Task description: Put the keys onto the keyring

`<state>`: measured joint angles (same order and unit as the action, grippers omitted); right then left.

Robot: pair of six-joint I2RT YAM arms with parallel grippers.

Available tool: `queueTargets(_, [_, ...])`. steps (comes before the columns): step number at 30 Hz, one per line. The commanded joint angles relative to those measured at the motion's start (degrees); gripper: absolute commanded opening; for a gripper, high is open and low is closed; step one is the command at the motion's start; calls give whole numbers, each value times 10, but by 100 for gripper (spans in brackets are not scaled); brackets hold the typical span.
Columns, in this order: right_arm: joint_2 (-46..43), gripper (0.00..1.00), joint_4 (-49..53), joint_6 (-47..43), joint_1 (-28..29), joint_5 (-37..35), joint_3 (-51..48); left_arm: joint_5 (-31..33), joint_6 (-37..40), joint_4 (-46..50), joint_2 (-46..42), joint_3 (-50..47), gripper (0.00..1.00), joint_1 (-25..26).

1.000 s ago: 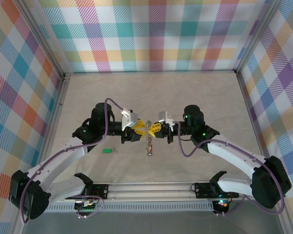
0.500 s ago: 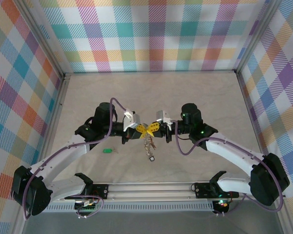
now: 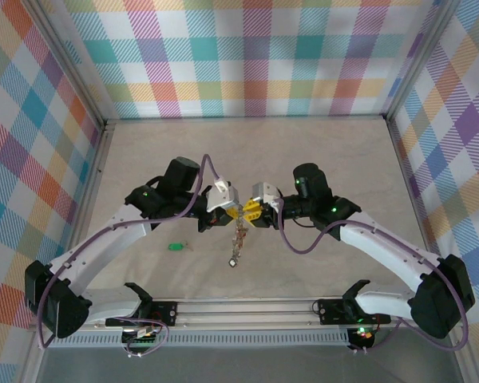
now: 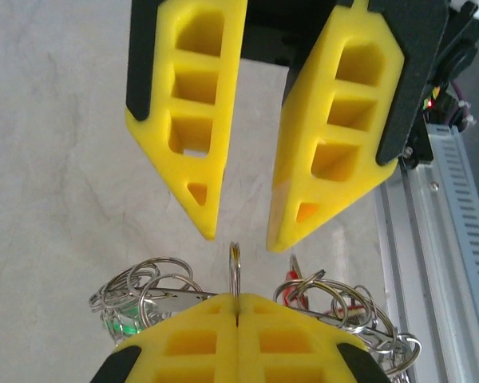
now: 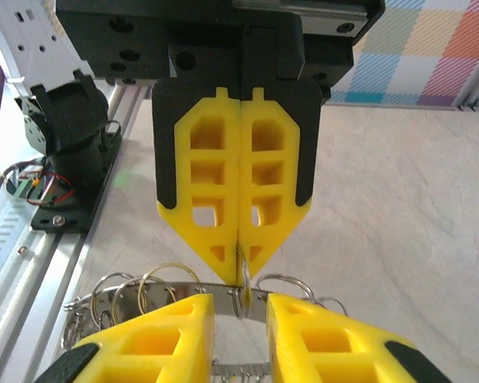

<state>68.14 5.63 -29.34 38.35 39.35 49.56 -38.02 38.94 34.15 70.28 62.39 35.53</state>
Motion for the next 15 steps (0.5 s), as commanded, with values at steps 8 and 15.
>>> queueTargets(8, [-8, 19, 7, -5, 8, 7, -3, -19, 30, 55, 23, 59, 0, 11])
queueTargets(15, [-6, 22, -4, 8, 11, 4, -9, -28, 37, 70, 40, 76, 0, 11])
